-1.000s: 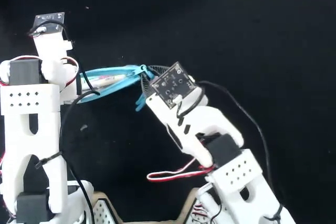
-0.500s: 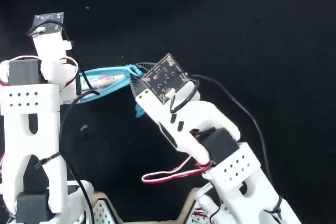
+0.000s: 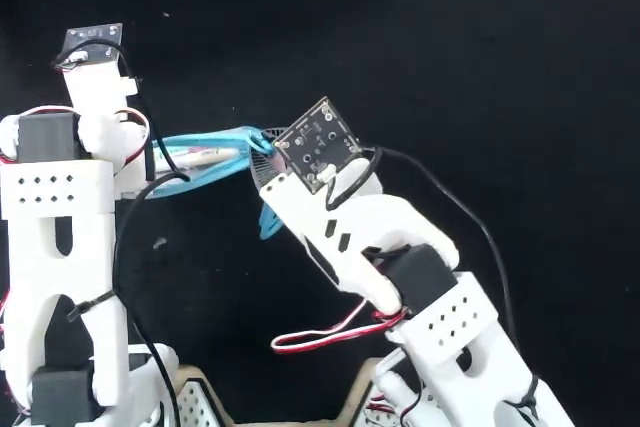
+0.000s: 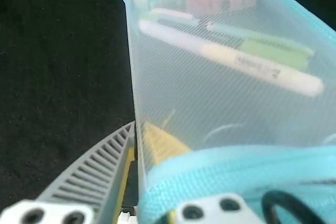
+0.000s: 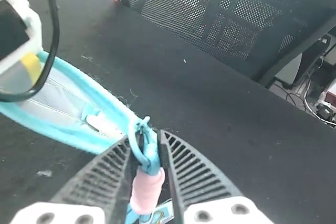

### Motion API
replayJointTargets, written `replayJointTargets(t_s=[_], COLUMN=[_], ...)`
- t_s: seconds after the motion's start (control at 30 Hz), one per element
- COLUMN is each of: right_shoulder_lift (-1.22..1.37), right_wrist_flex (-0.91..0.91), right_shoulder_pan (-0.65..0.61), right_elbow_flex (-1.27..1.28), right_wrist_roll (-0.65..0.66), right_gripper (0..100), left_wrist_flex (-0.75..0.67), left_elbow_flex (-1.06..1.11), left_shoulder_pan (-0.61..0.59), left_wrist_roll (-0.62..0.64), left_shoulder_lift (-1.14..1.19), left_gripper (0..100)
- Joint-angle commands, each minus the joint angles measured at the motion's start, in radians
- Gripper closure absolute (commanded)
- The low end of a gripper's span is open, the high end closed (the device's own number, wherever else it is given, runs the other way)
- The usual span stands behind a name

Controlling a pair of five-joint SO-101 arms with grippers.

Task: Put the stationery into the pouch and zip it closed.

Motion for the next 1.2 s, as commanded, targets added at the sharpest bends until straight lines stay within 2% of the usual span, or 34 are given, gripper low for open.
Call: replayJointTargets(t_s=[0.0,0.7,0.9,1.17], right_shoulder_lift=[0.012,0.005,0.005,0.004], right_wrist_flex=[0.002,-0.006,-0.025,-0.104], right_shoulder_pan=[-0.021,0.023,0.037,0.091], right_elbow_flex=[-0.041,-0.018,-0.03,-0.025], right_wrist_roll=[-0.006,0.006,0.163,0.176], right_gripper=[98.7,98.8,98.8,98.8], left_wrist_flex=[0.015,0.015,0.014,0.04], left_elbow_flex=[0.042,0.042,0.03,-0.051], left_shoulder_pan=[-0.007,-0.008,-0.008,-0.008], left_wrist_roll=[0.002,0.002,0.002,0.002], left_shoulder_lift=[0.009,0.009,0.009,0.008], left_gripper=[97,97,97,97])
